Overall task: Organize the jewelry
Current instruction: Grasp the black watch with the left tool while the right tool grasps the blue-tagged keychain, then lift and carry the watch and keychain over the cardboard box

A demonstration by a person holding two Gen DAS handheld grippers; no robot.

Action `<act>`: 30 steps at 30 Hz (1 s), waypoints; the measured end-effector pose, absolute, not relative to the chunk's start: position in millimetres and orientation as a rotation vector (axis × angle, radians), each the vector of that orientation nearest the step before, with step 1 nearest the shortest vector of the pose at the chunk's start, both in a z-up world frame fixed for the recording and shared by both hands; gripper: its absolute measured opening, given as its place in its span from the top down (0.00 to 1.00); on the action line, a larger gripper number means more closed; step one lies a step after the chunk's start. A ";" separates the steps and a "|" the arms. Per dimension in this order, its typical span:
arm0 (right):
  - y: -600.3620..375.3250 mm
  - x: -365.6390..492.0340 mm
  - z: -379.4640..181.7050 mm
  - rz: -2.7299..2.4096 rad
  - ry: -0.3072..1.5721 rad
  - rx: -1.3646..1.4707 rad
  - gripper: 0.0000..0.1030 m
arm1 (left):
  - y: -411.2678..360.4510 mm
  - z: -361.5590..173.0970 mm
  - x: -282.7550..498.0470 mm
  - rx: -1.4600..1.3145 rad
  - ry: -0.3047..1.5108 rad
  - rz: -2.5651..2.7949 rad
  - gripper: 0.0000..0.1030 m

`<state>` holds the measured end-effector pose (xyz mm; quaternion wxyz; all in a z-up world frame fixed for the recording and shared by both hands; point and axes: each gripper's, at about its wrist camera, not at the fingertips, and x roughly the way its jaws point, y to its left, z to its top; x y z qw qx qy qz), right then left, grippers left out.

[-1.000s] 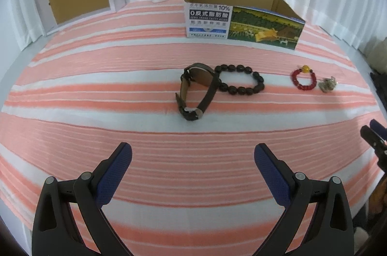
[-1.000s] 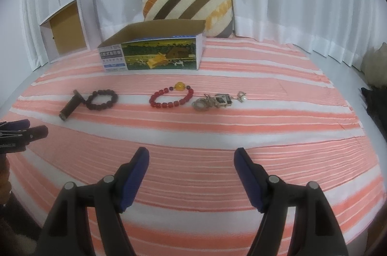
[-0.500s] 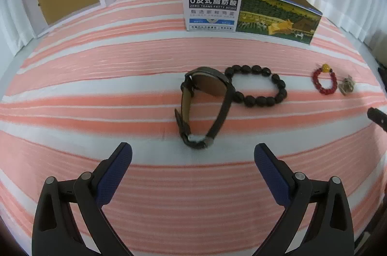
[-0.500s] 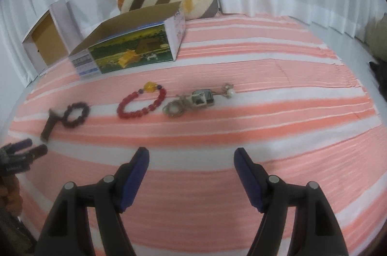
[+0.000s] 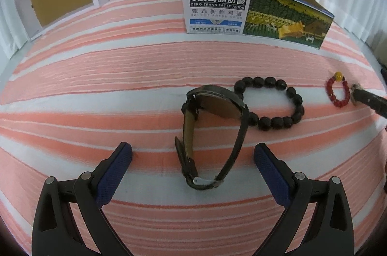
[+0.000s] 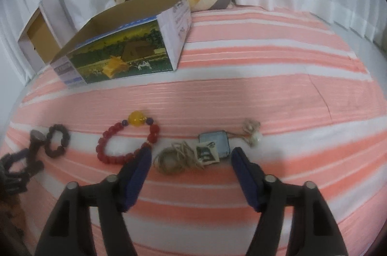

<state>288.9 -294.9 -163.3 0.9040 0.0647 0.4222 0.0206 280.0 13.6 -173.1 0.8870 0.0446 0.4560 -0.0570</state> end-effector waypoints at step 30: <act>-288.8 188.0 -162.8 0.110 0.869 0.081 0.66 | 10.1 -166.8 230.3 0.117 0.902 -0.161 0.62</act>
